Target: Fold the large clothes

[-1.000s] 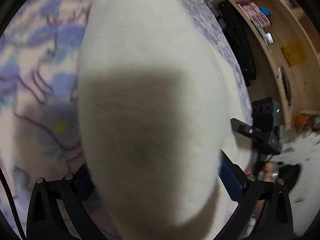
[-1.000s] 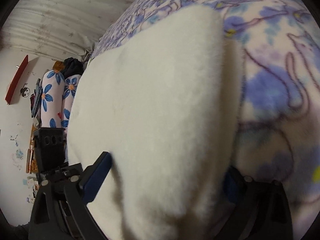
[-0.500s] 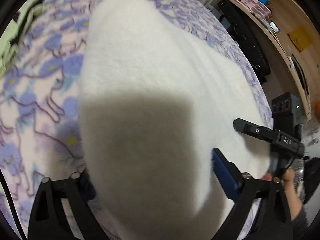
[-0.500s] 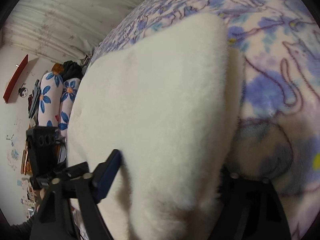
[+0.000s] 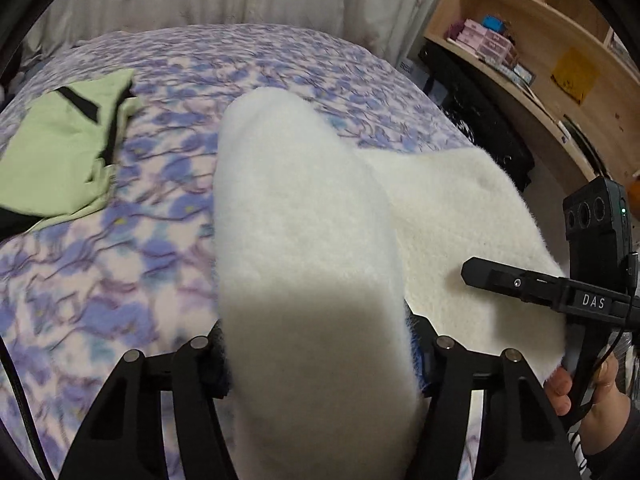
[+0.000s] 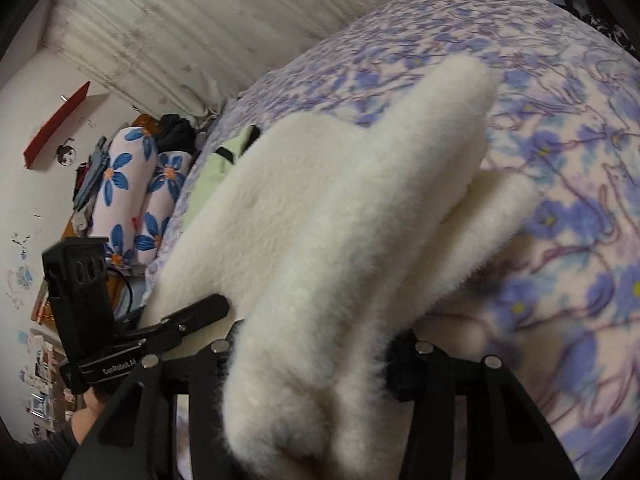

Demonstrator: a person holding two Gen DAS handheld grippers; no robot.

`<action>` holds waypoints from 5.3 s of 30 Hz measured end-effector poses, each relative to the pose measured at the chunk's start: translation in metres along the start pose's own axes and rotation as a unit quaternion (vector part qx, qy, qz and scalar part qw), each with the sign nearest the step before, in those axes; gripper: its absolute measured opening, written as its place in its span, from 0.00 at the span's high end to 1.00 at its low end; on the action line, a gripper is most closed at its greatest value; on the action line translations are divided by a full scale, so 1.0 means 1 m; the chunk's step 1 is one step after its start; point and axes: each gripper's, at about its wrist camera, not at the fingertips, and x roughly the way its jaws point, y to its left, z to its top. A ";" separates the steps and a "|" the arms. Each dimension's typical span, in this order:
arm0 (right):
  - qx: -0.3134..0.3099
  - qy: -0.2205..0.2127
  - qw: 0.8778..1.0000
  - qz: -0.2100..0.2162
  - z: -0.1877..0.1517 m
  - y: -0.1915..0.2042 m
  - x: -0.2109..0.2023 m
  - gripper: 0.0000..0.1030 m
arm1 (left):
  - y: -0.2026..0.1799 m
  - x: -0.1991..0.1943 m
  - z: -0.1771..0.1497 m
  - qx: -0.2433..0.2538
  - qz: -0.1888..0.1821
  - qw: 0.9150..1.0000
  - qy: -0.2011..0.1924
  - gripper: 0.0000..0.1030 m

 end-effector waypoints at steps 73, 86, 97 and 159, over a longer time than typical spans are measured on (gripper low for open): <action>-0.100 0.000 0.990 -0.102 0.174 0.200 0.323 0.95 | 0.420 -0.033 0.148 -0.073 0.217 0.972 -0.051 0.91; -0.106 0.005 0.988 -0.114 0.112 0.220 0.177 0.53 | 0.333 -0.126 0.096 -0.118 0.197 0.972 -0.051 0.17; -0.127 -0.008 0.980 -0.153 0.028 0.214 0.061 0.36 | 0.234 -0.161 0.018 -0.098 0.273 0.956 -0.034 0.02; -0.114 -0.072 0.971 -0.199 -0.151 0.185 -0.056 0.13 | 0.027 -0.199 -0.148 -0.073 0.242 0.965 -0.071 0.01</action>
